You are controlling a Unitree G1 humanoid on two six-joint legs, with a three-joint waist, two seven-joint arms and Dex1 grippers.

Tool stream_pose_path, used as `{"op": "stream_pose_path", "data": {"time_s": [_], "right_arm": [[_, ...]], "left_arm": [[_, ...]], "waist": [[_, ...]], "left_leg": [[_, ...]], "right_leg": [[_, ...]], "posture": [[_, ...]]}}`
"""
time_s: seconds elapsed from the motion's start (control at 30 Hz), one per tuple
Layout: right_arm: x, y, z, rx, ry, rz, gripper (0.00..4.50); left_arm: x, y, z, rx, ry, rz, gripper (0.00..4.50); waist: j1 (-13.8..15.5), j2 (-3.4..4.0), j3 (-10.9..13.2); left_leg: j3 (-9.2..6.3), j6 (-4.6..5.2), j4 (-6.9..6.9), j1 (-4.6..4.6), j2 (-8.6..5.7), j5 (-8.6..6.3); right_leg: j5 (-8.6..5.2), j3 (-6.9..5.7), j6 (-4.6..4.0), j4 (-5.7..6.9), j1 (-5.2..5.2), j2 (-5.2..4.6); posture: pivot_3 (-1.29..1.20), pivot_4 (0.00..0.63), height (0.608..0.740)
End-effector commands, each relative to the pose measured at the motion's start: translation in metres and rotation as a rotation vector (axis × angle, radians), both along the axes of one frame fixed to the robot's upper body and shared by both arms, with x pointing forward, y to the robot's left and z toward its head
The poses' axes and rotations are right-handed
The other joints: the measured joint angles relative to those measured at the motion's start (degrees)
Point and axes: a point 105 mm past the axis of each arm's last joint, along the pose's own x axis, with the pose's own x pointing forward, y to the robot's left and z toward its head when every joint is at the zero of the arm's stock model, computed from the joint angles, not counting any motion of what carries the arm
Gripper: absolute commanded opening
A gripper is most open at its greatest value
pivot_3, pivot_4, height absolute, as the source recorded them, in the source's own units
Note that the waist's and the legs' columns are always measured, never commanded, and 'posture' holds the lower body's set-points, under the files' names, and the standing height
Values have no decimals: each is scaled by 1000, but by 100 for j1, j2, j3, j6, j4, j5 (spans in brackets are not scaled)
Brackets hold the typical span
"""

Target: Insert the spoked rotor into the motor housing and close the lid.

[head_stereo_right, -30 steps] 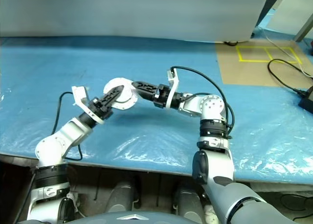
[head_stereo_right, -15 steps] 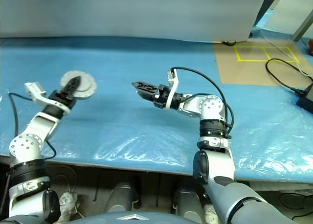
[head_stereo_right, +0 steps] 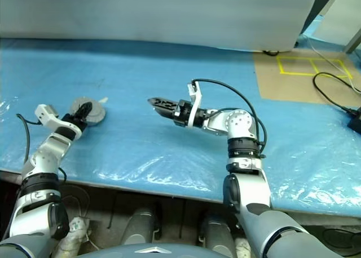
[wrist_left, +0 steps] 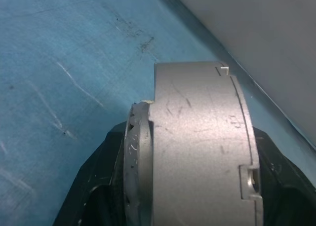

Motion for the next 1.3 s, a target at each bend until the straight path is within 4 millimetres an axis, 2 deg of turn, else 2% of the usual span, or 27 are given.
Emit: {"op": "stream_pose_path", "data": {"time_s": [0.03, 0.07, 0.17, 0.23, 0.43, 0.53, 0.7, 0.8, 0.97, 1.03, 1.1, 1.2, 1.3], "right_arm": [[-1, -2, 7, 13, -38, -4, 3363], [-1, -3, 7, 13, -38, -5, 3363], [-2, -4, 7, 19, -38, -9, 3399], [-3, -4, 6, 21, -39, -8, 3399], [-3, -2, 8, 28, -49, -4, 3399], [-2, -5, 8, 24, -60, -13, 3399], [-3, -16, 11, 12, -88, -21, 3399], [-2, -26, 13, -1, -116, -37, 3399], [-3, -40, 18, -52, -191, -55, 3399], [-9, -46, 19, -106, -262, -38, 3399], [-16, -49, 18, -154, -333, -11, 3399], [-21, -50, 8, -260, -451, 5, 3399], [-28, -47, 1, -343, -559, 62, 3399]], "left_arm": [[1, 8, 3, 71, -3, 3, 2676], [0, 9, 0, 75, 10, 6, 2676], [-2, 19, 0, 75, 18, 40, 3443], [-3, 23, 9, 58, -11, 34, 4092], [-11, 39, 35, 183, -46, 1, 4092], [-16, 38, 58, 261, -91, -77, 4092], [-20, 12, 95, 410, -173, -286, 4092], [-16, -8, 116, 464, -228, -372, 4092], [-15, -51, 133, 508, -324, -534, 4092], [-19, -75, 128, 556, -340, -634, 4092], [-28, -98, 110, 624, -316, -757, 4092], [-43, -119, 81, 738, -259, -906, 4092], [-51, -129, 51, 761, -200, -981, 4092]], "waist": [[-1, 0, 0], [-1, 0, 0], [-3, 0, 0], [-7, 0, 0], [-10, 0, 0], [-7, 0, 0], [34, 0, 0], [38, 0, 0], [19, 0, 0], [17, 0, 1], [20, 0, 1], [-29, 0, 0], [-34, 1, 1]], "left_leg": [[0, 0, 0, 5, 0, 0], [0, 0, 0, 9, 0, 0], [1, 0, -1, 19, 0, 0], [1, 0, -1, 18, 1, 0], [2, 0, -2, 13, 3, 0], [2, 0, -5, 11, 2, 0], [5, 0, -6, 10, -1, 0], [7, 0, -6, 15, -1, 0], [7, 0, -5, 14, -2, 0], [8, 0, -6, 12, -3, 0], [7, 0, -8, 8, -2, 0], [8, 0, -9, 6, -1, 0], [9, 0, -20, 6, 1, -1]], "right_leg": [[0, 0, 0, -1, 5, 0], [0, 0, 0, -1, 9, -1], [0, 0, 0, -2, 17, -1], [0, 1, 0, -3, 16, -1], [0, 0, -3, -3, 10, 0], [0, 0, -3, -6, 8, -1], [0, -1, -4, -7, 9, -4], [-1, 0, -4, -6, 12, -6], [-1, 1, -4, -7, 11, -6], [-1, 1, -4, -8, 10, -6], [-1, 0, -4, -9, 8, -5], [-1, 0, -4, -12, 4, -4], [-1, 0, -4, -11, -3, 0]], "posture": [[0, 150, 740], [0, 150, 740], [0, 150, 740], [0, 150, 740], [0, 150, 740], [0, 150, 740], [0, 150, 740], [0, 150, 740], [0, 150, 740], [0, 150, 740], [0, 150, 740], [0, 150, 740], [0, 150, 740]]}}
